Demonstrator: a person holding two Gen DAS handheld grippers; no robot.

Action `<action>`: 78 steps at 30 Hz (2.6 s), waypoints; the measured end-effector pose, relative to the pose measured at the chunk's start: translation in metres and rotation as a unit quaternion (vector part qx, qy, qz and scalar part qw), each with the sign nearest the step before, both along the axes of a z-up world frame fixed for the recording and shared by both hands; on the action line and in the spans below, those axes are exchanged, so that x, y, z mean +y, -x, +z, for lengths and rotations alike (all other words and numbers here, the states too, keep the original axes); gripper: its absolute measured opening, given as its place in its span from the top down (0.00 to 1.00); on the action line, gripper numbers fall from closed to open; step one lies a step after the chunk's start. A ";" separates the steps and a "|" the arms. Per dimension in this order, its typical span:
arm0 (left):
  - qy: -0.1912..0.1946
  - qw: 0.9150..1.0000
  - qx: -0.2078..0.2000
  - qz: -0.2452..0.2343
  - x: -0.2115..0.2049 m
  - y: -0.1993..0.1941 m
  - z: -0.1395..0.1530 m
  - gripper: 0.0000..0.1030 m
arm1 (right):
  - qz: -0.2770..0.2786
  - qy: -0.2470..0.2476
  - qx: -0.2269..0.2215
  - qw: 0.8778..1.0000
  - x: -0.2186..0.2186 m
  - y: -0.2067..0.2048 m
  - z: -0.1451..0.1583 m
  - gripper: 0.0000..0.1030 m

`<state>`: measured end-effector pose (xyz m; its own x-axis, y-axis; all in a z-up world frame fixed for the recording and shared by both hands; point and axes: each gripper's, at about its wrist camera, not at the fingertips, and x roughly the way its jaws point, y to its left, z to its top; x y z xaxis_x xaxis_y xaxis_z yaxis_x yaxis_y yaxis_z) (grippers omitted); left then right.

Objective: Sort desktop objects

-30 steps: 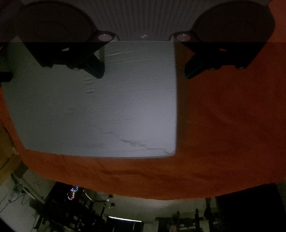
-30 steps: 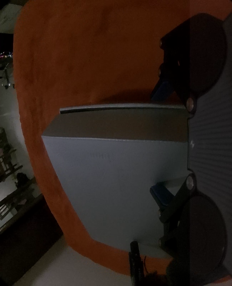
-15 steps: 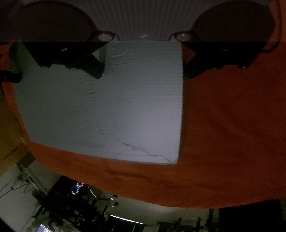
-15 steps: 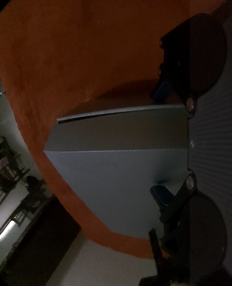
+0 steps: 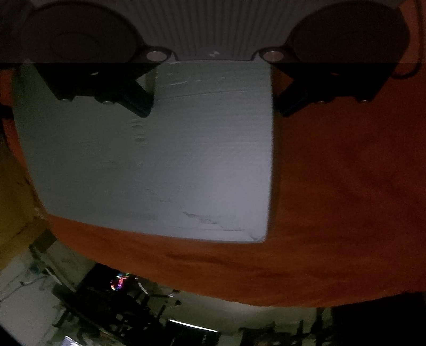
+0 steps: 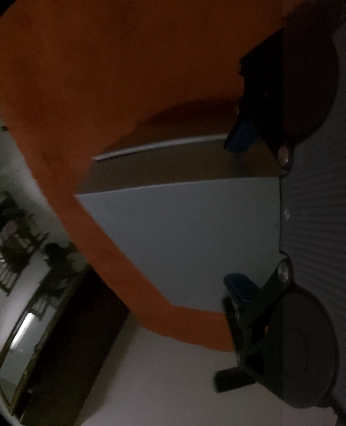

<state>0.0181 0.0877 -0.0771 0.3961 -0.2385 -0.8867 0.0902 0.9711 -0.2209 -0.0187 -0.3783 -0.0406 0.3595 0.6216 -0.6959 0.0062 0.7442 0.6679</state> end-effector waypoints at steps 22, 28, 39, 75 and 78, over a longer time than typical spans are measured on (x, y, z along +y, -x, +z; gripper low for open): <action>-0.016 1.000 0.000 0.022 0.010 0.000 0.003 0.00 | -0.018 0.091 0.049 0.995 0.032 -0.016 -0.017 0.00; -0.001 0.999 -0.001 0.032 0.016 0.000 0.000 0.00 | -0.064 -0.095 0.031 0.993 -0.020 0.003 -0.028 0.04; -0.015 0.999 -0.025 0.019 0.005 0.007 0.005 0.00 | -0.085 -0.215 -0.004 0.973 -0.077 0.030 -0.020 0.05; 0.004 0.999 -0.036 0.010 -0.025 0.005 -0.010 0.00 | 0.030 0.184 0.008 0.982 0.062 0.007 -0.015 0.06; 0.006 0.999 -0.049 0.015 -0.029 0.001 -0.013 0.00 | 0.018 0.196 0.002 0.980 0.074 -0.004 -0.015 0.01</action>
